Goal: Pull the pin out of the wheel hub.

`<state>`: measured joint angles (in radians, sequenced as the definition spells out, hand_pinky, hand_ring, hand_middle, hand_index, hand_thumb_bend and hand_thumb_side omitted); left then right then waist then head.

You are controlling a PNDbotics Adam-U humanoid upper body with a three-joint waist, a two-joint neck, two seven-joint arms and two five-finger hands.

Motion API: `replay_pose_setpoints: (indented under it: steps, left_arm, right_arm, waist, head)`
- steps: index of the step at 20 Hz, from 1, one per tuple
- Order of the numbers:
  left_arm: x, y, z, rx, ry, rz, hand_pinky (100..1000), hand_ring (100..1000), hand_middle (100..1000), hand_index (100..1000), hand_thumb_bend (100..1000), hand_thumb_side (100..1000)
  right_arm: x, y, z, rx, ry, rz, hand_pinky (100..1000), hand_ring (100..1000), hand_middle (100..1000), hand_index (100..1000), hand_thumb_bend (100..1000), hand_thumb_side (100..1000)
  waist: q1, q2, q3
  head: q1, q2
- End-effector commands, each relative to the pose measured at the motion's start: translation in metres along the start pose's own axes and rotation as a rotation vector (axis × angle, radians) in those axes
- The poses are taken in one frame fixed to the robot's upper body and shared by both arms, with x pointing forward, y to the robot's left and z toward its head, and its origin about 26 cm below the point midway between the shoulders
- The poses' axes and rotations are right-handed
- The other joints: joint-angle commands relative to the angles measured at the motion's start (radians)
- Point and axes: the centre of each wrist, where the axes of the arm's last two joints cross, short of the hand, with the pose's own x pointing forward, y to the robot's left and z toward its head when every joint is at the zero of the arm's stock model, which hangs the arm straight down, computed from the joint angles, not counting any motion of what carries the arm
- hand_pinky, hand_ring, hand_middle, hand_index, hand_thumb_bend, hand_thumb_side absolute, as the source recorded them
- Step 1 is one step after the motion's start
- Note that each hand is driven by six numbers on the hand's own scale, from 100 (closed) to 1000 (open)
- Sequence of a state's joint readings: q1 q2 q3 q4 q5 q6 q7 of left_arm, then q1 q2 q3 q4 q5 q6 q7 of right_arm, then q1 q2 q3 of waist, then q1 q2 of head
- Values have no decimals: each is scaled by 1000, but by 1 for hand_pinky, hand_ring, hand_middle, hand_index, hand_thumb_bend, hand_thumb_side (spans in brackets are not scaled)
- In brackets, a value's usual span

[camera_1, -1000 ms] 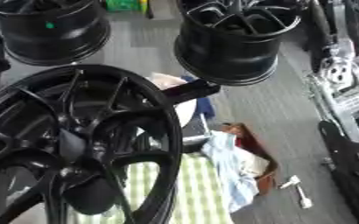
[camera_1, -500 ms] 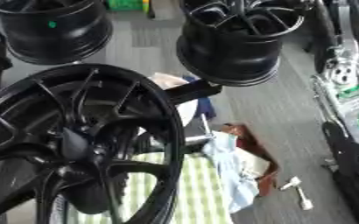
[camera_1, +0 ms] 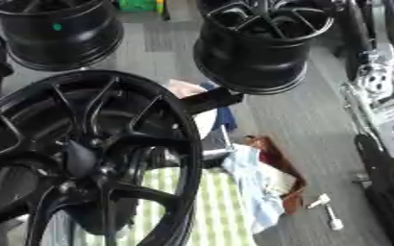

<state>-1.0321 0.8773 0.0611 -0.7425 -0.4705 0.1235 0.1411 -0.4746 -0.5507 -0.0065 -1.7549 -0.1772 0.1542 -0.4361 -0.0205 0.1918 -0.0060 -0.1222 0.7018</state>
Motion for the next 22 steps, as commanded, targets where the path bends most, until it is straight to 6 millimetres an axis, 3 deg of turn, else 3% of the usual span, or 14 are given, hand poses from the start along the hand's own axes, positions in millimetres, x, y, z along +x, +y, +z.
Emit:
replay_pose_setpoints:
  steps: [1,4,8,11,15,17,18,20,22]
  left_arm:
    - [6,21,-3,62,-25,38,846,849,766,859,496,436]
    - [16,25,0,70,-74,99,828,821,731,826,417,410]
    - [46,42,20,58,-246,243,824,814,726,823,386,418]
    - [77,50,48,38,-391,385,821,811,726,829,369,424]
    - [109,52,100,3,-535,588,825,820,745,860,352,468]
    - [118,50,127,-15,-592,641,827,822,750,869,401,487]
    - [121,49,141,-16,-618,666,828,824,753,874,344,497]
    - [124,43,164,-13,-648,728,831,830,761,883,337,518]
    - [118,33,174,-17,-656,777,835,836,768,888,320,546]
  right_arm:
    - [9,-7,-6,-12,-37,14,786,707,715,790,100,723]
    - [10,-7,-7,-10,-41,16,786,707,715,790,100,720]
    - [14,-6,-9,-13,-57,17,786,708,716,790,100,712]
    - [18,-6,-10,-17,-75,16,786,710,717,790,100,702]
    - [24,-5,-13,-23,-99,8,787,712,719,791,100,693]
    - [27,-4,-14,-27,-114,6,787,713,720,791,100,693]
    - [29,-4,-14,-30,-122,4,787,714,720,792,100,683]
    - [32,-3,-15,-33,-136,1,787,714,720,792,100,680]
    - [35,-1,-16,-33,-148,-2,788,715,721,792,100,677]
  waist:
    - [2,-18,1]
    - [3,-17,0]
    - [4,-13,-2]
    - [5,-11,-2]
    - [2,-7,-3]
    - [1,-6,-3]
    - [1,-5,-3]
    - [-1,-4,-3]
    - [-3,-4,-5]
  head:
    - [0,-4]
    - [1,-5]
    - [3,-10]
    - [6,-10]
    - [6,-15]
    - [10,-16]
    - [11,-16]
    - [16,-15]
    - [20,-17]
